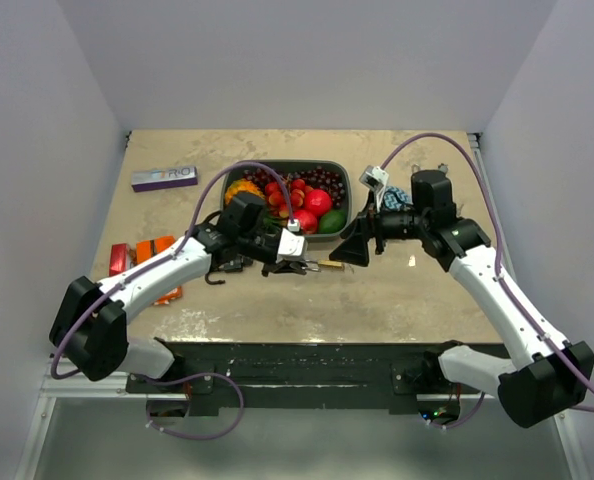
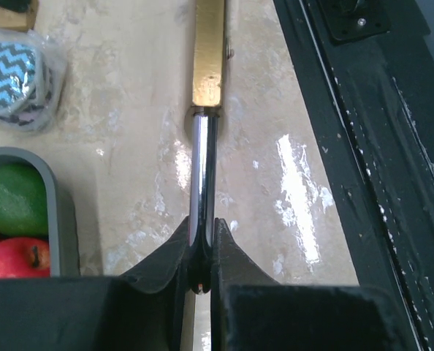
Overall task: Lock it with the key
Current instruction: Lock the lock.
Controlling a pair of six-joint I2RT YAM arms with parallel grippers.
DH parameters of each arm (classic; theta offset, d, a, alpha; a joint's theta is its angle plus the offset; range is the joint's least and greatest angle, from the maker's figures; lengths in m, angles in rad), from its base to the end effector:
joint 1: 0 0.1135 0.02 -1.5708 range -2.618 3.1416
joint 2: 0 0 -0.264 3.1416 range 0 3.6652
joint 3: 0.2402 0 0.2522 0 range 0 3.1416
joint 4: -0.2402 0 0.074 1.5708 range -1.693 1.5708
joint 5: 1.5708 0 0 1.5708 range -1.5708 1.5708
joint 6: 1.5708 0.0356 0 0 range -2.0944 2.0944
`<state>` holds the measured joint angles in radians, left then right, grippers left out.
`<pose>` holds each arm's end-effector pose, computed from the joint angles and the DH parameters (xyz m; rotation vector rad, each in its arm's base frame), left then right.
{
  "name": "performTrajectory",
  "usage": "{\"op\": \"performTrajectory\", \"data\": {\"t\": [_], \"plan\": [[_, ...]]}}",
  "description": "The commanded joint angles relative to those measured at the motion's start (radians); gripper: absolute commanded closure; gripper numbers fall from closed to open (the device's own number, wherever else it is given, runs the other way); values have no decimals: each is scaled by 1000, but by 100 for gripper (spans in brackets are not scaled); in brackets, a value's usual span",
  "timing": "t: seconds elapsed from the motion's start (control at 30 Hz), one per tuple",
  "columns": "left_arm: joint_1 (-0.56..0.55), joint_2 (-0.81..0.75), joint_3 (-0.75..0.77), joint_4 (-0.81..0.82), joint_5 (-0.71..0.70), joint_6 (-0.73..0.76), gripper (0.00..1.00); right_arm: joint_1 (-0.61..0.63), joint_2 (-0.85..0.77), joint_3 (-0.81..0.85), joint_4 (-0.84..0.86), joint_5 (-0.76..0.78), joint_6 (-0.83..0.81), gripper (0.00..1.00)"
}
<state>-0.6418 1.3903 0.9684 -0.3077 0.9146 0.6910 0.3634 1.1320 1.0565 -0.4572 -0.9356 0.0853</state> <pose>0.2170 -0.1974 0.2638 1.6577 1.3619 -1.0077 0.2128 0.1116 0.3455 -0.8543 1.9128 1.2472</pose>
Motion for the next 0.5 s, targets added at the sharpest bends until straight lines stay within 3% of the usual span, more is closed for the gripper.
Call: {"op": "performTrajectory", "data": {"t": [0.0, 0.2, 0.4, 0.47], "plan": [[5, -40, 4, 56, 70, -19, 100, -18, -24, 42, 17, 30, -41, 1], [11, -42, 18, 64, 79, -62, 100, -17, -115, 7, -32, 52, -258, 1], [11, -40, 47, 62, 79, -80, 100, -15, -109, -10, -318, -29, -657, 1], [11, -37, 55, 64, 82, -88, 100, -15, -83, -18, -339, -19, -694, 1]]}}
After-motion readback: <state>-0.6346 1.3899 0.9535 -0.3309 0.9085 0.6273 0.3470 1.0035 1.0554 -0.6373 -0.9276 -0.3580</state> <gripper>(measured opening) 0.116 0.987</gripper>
